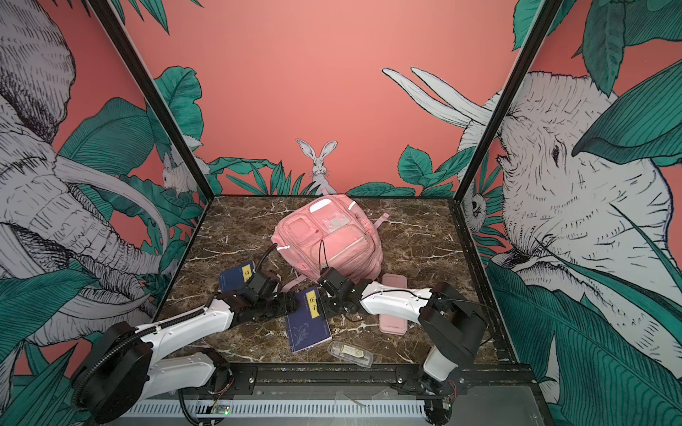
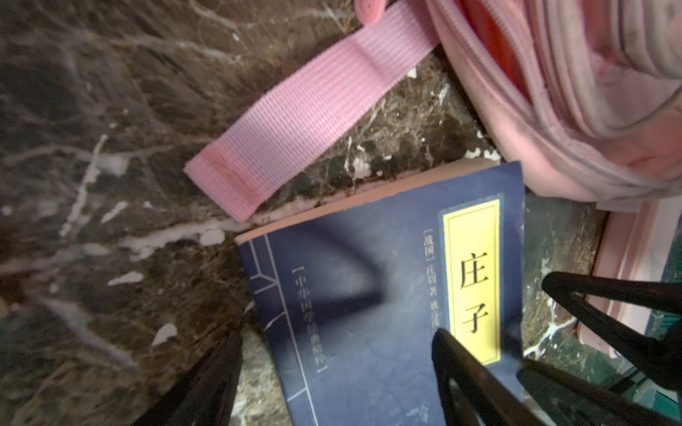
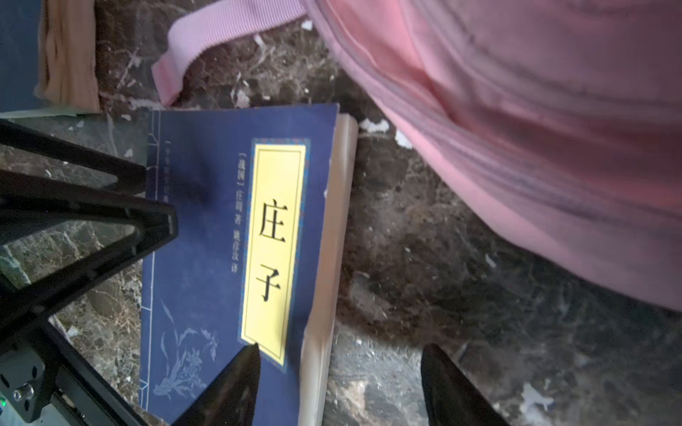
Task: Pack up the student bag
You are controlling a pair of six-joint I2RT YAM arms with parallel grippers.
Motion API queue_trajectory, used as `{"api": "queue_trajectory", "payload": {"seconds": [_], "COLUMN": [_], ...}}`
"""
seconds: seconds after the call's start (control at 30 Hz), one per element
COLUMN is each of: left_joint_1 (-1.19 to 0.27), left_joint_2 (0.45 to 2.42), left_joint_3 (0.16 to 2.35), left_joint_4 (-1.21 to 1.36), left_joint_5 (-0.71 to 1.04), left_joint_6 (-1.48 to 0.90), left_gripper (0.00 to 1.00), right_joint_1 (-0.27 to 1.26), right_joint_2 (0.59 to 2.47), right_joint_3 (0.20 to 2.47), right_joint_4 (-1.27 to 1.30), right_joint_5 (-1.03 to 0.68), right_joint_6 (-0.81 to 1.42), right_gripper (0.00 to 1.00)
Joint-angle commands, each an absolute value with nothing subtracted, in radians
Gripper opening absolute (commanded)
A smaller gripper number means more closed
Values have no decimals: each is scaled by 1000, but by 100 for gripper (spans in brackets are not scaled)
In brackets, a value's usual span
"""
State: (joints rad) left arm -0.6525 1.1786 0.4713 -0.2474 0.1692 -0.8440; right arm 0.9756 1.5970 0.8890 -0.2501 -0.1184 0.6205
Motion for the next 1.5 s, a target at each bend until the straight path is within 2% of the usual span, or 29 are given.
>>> {"api": "queue_trajectory", "payload": {"seconds": [0.0,0.2,0.33,0.47,1.03,1.47], "left_joint_1": [-650,-650,-650,-651,-651,-652], "left_joint_2": [1152,1073,1109,1146,1194,1103], "left_joint_3": [396,367,367,365,297,276], "left_joint_4": [-373,-413,-409,-372,-221,-93], "left_joint_5": [235,260,302,330,390,445], "left_joint_6": [-830,-810,-795,-784,-822,-817], "left_gripper": [82,82,83,83,82,80], "right_joint_1": [984,984,984,984,984,984], "right_joint_2": [1571,1578,1592,1650,1727,1769], "right_joint_3": [882,888,907,929,936,926], "right_joint_4": [-235,-249,-257,-260,-264,-234], "right_joint_5": [-153,-169,-181,-181,-175,-192], "right_joint_6": [644,638,629,624,636,641], "right_gripper": [62,52,48,39,34,33]}}
